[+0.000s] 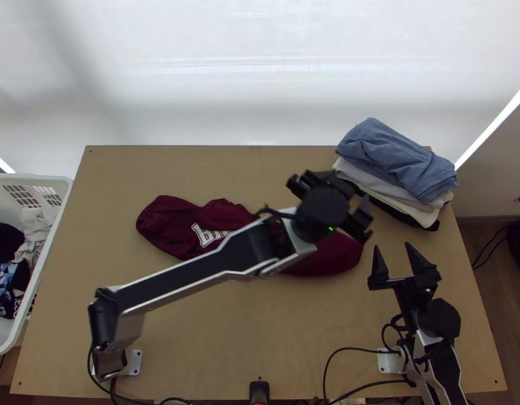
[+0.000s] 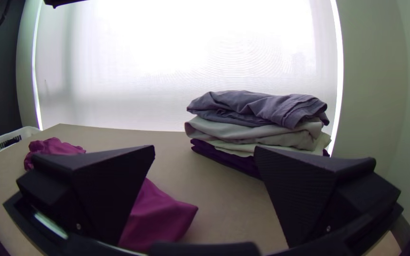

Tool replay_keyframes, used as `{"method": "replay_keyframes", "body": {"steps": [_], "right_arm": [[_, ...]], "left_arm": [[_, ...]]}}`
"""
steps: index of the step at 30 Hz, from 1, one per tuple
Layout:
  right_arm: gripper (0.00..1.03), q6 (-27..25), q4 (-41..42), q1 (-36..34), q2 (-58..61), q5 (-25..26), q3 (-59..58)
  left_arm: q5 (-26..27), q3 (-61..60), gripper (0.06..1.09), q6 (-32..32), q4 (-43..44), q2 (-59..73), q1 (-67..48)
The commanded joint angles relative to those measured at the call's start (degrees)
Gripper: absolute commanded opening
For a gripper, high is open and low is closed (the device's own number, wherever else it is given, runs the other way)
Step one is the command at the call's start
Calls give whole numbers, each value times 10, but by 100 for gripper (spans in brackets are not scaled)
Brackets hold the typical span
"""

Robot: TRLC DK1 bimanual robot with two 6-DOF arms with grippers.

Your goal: Fold the t-shirt

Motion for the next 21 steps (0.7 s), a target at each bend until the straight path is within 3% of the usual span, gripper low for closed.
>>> {"method": "replay_keyframes", "body": {"steps": [1,7,15,21], "right_arm": [[98,-2,-2,-1,-5,0,-8],[98,-2,-2,-1,-5,0,-8],[98,-2,-2,-1,-5,0,-8],[98,-3,-2,-1,-5,0,-8]], "left_arm": [[-5,19,104,15,-32,-53,51],[5,11,104,14,-168,-123,171],[129,-145,104,20,-219,-262,384],[148,-247,104,14,-311,-320,486]]}}
